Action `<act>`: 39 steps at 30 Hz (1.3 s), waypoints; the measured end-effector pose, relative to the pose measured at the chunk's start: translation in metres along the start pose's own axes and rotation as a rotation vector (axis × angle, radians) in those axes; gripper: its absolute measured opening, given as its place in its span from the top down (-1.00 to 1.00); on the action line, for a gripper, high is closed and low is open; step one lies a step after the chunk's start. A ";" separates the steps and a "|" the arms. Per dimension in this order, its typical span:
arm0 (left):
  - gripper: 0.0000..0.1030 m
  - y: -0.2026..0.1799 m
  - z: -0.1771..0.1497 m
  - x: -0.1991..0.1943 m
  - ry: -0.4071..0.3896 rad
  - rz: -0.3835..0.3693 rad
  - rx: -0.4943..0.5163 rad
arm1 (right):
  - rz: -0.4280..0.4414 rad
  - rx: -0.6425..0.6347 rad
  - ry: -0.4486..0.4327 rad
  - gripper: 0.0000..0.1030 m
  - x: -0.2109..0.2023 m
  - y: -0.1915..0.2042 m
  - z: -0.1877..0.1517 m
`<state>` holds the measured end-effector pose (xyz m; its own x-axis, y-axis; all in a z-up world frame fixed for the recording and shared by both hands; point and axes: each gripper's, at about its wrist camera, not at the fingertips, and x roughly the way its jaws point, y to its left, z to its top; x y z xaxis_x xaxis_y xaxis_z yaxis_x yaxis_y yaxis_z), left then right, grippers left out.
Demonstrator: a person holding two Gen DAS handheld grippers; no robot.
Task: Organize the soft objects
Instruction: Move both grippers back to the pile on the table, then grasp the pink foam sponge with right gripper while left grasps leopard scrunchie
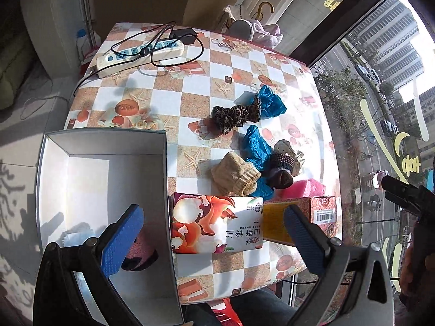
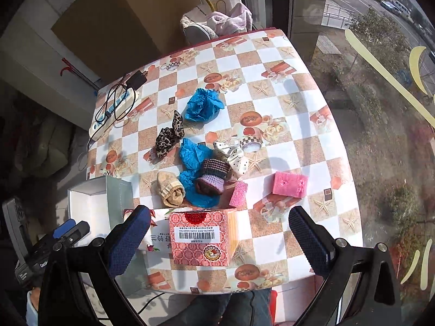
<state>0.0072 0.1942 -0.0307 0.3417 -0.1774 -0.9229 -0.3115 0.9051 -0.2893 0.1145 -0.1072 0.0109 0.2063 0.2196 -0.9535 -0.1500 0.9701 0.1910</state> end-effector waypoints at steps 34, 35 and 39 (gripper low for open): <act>-0.99 -0.054 0.139 0.262 0.269 0.267 0.018 | -0.192 0.152 0.357 -0.99 0.225 -0.133 0.007; -1.00 -0.052 0.138 0.265 0.278 0.274 0.017 | -0.189 0.154 0.355 -1.00 0.228 -0.131 0.009; -1.00 -0.050 0.137 0.267 0.280 0.295 0.033 | -0.189 0.158 0.338 -1.00 0.223 -0.137 0.006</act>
<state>0.2353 0.1545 -0.2279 -0.0138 -0.0025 -0.9999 -0.3301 0.9439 0.0022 0.1869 -0.1905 -0.2267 -0.1169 0.0157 -0.9930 0.0159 0.9998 0.0139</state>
